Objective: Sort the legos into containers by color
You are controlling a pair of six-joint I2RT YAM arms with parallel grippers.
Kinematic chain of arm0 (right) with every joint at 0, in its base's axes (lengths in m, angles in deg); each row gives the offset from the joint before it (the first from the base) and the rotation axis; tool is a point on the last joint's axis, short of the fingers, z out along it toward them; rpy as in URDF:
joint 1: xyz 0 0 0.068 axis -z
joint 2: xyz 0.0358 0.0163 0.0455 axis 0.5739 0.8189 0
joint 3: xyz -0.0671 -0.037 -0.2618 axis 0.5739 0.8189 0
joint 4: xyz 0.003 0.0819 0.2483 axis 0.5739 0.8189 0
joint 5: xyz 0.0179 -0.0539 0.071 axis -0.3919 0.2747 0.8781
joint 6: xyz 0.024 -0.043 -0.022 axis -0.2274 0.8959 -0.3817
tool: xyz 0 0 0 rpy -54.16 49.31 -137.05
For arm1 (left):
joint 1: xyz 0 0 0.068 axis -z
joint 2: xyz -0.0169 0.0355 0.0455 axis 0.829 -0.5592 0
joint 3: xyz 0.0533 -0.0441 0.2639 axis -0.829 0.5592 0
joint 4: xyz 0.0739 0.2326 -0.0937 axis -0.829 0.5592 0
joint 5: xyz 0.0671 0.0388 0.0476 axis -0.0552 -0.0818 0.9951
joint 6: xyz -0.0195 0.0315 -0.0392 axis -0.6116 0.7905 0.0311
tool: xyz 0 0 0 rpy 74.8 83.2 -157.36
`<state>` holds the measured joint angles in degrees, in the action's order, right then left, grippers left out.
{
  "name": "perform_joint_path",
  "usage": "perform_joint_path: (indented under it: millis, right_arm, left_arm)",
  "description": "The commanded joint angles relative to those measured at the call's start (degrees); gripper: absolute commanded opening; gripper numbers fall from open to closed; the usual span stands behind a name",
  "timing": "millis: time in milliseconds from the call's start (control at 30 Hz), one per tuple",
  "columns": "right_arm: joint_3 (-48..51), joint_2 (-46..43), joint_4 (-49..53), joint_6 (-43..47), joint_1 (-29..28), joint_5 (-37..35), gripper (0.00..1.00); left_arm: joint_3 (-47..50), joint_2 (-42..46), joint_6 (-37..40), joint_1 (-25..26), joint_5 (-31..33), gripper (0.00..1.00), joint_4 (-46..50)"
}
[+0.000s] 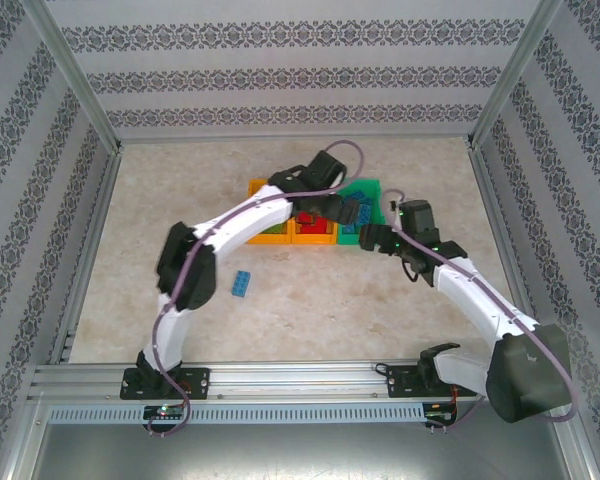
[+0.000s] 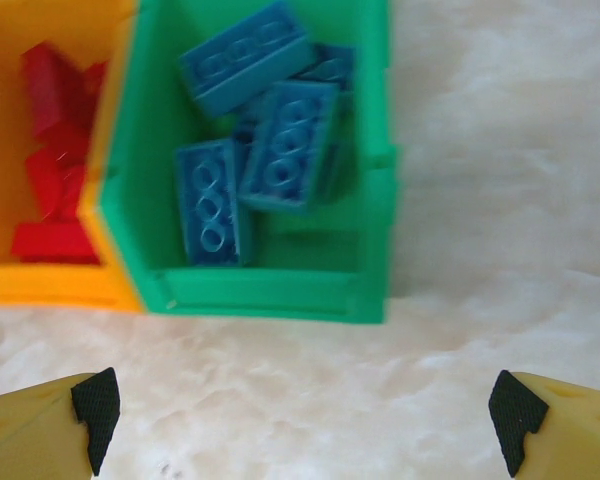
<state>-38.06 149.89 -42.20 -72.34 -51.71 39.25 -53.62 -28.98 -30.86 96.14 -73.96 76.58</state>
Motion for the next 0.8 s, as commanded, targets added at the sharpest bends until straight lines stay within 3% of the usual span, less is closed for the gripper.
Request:
perform_joint_path:
  millis: [0, 167, 333, 533, 767]
  right_arm:
    - [-2.49, 1.56, -0.36, 0.06, -7.32, -3.20, 0.97]
    - [-10.12, 11.90, 4.21, -11.44, -21.03, -8.91, 0.93]
    - [-17.27, 23.93, 1.06, -23.77, -33.59, -12.15, 0.94]
    - [-35.07, 41.79, 7.04, -30.94, -41.86, -9.98, 0.93]
    - [-44.75, 51.24, 11.59, -34.69, -44.69, -9.93, 0.91]
  left_arm:
    - [11.56, 11.85, -3.74, -5.20, 2.25, 0.99, -9.00]
    - [30.18, 25.93, -5.99, -12.78, 4.78, 0.99, -11.93]
    - [43.61, 37.15, -6.65, -18.96, 9.20, 0.99, -11.13]
    - [54.94, 45.27, -8.28, -26.66, 12.75, 0.99, -9.46]
    - [63.12, 48.75, -9.45, -33.99, 12.33, 0.99, -10.22]
